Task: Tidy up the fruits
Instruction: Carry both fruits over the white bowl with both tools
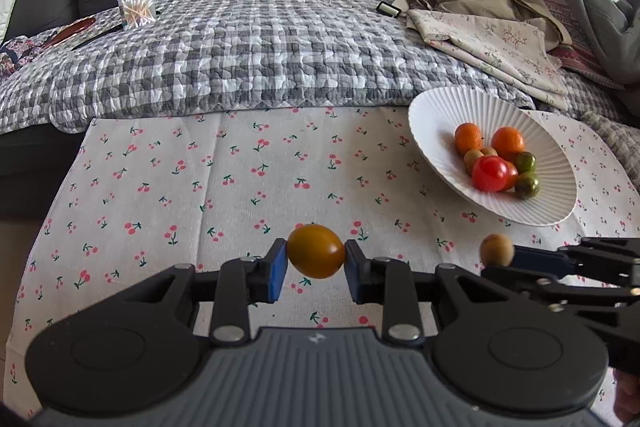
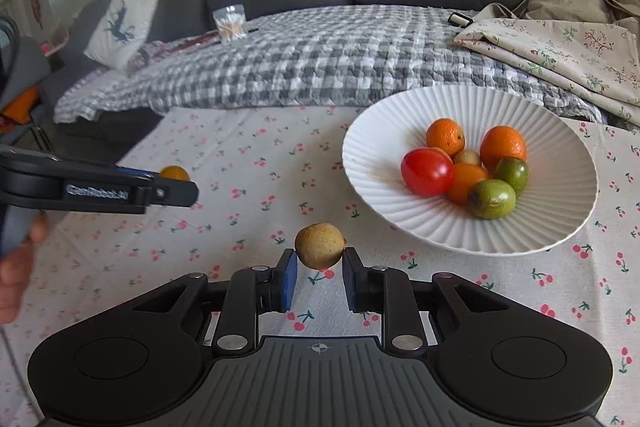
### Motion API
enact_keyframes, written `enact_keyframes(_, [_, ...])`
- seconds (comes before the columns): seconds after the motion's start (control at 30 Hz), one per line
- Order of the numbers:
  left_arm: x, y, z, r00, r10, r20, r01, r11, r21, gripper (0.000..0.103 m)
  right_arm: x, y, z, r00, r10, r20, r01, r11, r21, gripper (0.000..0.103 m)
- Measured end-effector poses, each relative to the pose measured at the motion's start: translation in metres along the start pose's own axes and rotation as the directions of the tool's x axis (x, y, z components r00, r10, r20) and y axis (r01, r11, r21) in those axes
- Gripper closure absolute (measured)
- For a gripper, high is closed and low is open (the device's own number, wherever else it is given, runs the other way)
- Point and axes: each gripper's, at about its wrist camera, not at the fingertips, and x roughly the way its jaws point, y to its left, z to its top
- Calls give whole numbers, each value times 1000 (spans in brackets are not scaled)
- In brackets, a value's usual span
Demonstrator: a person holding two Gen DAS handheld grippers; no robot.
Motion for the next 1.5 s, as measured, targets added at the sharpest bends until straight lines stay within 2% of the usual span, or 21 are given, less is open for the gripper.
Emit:
enact_keyframes(0.37, [-5,-5,2,999,-18,35,17,1000,5,74,-37,2,9,996,54,68,-54,999,1,80])
enact_keyframes(0.67, [-7,-15,6,996,-40,82,38,999,22,74,-60,-10,19,989,55,135,-60,998,32,80])
enact_keyframes(0.87, [-3,-31,12,990,-101,99,98,995,34,74,-69,-33,24,986,6,167,-19,997,74,80])
enact_keyframes(1.1, [7,-67,22,976,-183,114,171,980,106,74,-72,-84,25,976,-128,175,99,981,166,80])
enact_keyframes(1.27, [20,-86,29,974,-198,110,178,969,170,74,-63,-109,23,974,-171,146,138,968,208,80])
enact_keyframes(1.5, [51,-82,53,967,-244,67,238,968,81,74,-42,-113,22,978,-170,120,147,973,180,80])
